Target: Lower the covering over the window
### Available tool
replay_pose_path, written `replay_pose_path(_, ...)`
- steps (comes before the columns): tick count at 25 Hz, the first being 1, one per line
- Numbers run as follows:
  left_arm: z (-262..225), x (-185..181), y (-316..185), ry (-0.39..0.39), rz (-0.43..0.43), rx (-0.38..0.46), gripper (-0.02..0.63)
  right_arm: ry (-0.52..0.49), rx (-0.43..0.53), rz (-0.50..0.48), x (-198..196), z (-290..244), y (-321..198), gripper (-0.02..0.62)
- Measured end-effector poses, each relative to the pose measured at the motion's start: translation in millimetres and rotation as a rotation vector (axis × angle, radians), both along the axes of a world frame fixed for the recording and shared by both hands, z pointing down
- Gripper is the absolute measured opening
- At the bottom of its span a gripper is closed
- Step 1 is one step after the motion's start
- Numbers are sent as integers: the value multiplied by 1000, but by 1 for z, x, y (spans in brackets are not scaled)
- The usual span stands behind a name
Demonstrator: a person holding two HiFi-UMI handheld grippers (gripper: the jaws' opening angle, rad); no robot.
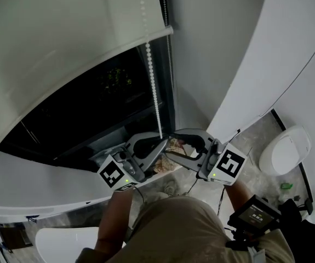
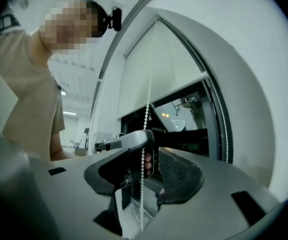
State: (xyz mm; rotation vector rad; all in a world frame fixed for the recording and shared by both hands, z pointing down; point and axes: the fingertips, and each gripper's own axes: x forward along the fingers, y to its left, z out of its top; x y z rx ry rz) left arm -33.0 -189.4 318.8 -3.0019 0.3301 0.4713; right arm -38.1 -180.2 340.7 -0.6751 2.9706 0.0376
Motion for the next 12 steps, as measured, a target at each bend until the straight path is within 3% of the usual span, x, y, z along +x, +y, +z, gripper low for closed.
replay_pose_path(2, 7, -5, 1, 17, 4, -30, 23, 74, 36, -28, -8, 1, 6, 169)
replay_pose_path(5, 11, -11, 3, 48, 15, -59, 23, 48, 2, -120, -11, -6, 17, 169)
replay_pose_path(10, 25, 11, 19, -31, 46, -29, 23, -85, 22, -59, 2, -42, 6, 167)
replay_pose_path(12, 35, 26, 29, -54, 69, -25, 23, -86, 37, -20, 3, -45, 2, 109)
